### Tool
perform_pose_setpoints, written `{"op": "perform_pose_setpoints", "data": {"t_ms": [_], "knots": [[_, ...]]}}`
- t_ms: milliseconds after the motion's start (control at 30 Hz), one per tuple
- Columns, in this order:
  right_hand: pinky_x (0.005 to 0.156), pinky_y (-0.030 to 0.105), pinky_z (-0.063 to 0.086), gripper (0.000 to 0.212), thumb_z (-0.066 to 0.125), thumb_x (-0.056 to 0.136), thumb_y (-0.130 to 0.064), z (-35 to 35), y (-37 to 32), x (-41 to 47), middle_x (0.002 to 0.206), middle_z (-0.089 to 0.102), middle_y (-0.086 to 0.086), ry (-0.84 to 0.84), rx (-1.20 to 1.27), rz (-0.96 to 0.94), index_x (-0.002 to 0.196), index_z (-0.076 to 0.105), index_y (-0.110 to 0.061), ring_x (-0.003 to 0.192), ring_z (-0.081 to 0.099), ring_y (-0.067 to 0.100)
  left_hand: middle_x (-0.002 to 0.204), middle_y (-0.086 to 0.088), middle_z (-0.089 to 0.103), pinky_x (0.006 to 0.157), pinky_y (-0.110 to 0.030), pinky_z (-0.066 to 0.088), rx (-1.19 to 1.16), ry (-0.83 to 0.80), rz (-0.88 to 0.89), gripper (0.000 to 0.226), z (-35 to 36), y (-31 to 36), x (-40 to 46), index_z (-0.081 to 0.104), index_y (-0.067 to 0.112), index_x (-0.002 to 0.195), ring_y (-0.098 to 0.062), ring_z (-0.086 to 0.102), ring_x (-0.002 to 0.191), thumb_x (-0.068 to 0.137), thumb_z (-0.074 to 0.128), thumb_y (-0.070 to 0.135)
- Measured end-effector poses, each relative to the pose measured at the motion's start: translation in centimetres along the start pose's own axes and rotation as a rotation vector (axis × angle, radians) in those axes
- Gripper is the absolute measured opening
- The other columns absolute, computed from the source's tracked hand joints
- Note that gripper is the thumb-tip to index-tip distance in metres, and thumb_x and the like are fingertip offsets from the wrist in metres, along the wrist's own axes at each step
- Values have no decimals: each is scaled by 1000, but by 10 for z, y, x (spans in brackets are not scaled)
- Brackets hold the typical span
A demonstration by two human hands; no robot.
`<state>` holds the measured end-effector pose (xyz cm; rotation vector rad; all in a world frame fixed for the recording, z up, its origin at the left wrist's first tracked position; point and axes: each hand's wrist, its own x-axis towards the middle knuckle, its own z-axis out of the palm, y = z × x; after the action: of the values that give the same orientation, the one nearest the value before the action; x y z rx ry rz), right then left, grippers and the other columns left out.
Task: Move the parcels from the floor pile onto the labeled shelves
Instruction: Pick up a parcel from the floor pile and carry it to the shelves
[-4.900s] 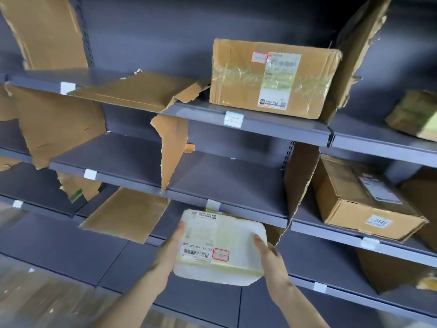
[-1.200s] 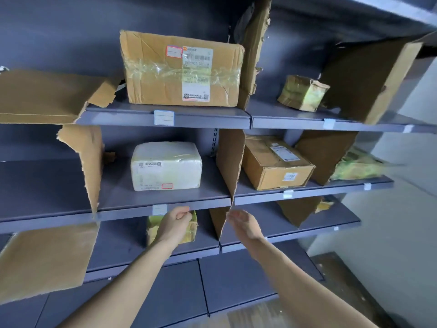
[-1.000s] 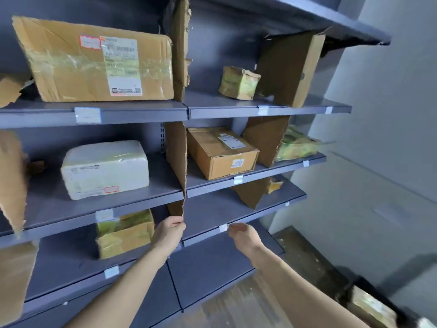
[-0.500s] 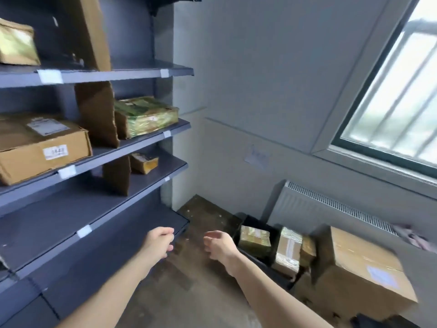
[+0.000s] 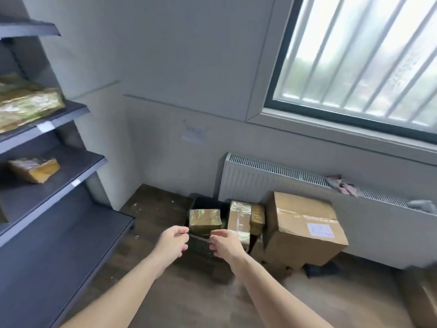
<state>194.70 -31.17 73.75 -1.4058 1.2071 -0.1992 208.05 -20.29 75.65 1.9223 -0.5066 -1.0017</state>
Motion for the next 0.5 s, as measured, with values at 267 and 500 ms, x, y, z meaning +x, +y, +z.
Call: {"op": "perform_pose_setpoints", "data": {"t_ms": [267,500], "knots": [[85,23,57,33,58,100,-21,-69,-1,106,115,67,3,99,57,96,133,61,-15,103,67,14,106,4,62,89,-34,56,65,-118,-17,25,64,41,126,60,21,122,-17,63,97,98,52,17],[92,31,58,31,59,101,-21,-113,10,225,105,70,3,175,133,270,131,61,-14,102,68,18,119,4,62,102,-44,49,130,-206,-128,28,113,60,260,60,24,123,-20,60,110,98,51,20]]}}
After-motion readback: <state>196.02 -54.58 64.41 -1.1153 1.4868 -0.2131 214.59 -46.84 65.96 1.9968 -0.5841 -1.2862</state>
